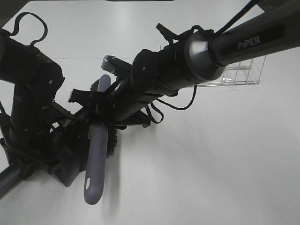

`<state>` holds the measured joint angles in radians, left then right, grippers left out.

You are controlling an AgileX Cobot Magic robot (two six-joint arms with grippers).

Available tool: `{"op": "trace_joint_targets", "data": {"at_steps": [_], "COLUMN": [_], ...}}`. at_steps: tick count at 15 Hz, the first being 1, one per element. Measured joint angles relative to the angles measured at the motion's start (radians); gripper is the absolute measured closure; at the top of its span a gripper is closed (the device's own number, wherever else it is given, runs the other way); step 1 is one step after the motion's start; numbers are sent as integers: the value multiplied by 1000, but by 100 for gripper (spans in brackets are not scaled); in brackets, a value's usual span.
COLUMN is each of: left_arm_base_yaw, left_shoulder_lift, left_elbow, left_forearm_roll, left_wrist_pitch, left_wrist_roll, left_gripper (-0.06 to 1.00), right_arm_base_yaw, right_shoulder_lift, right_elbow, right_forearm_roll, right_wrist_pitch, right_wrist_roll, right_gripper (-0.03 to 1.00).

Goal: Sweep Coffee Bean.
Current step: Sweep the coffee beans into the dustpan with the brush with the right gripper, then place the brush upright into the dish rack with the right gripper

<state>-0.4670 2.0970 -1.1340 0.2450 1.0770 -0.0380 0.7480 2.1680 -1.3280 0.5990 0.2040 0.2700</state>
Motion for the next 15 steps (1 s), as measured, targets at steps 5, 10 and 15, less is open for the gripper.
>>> {"op": "trace_joint_targets", "data": {"at_steps": [5,10,15], "left_arm_base_yaw": [3,48,154], "left_shoulder_lift": [-2,2,18], "left_elbow": [0,-44,-129], "left_forearm_roll": [-4,-83,-187], "left_wrist_pitch": [-1,-5,-78], "left_wrist_roll": [-8,-16,-17], "left_gripper": [59,59,59], "right_arm_base_yaw": [-26,-223,-386], "right_shoulder_lift": [-124,-254,-354], "right_elbow": [-1,-7,-7], "right_forearm_roll": [94,-12,-232], "right_wrist_pitch": [-4,208,526], "right_wrist_roll": [-243,-280,-279], "right_gripper": [65,65,65]}}
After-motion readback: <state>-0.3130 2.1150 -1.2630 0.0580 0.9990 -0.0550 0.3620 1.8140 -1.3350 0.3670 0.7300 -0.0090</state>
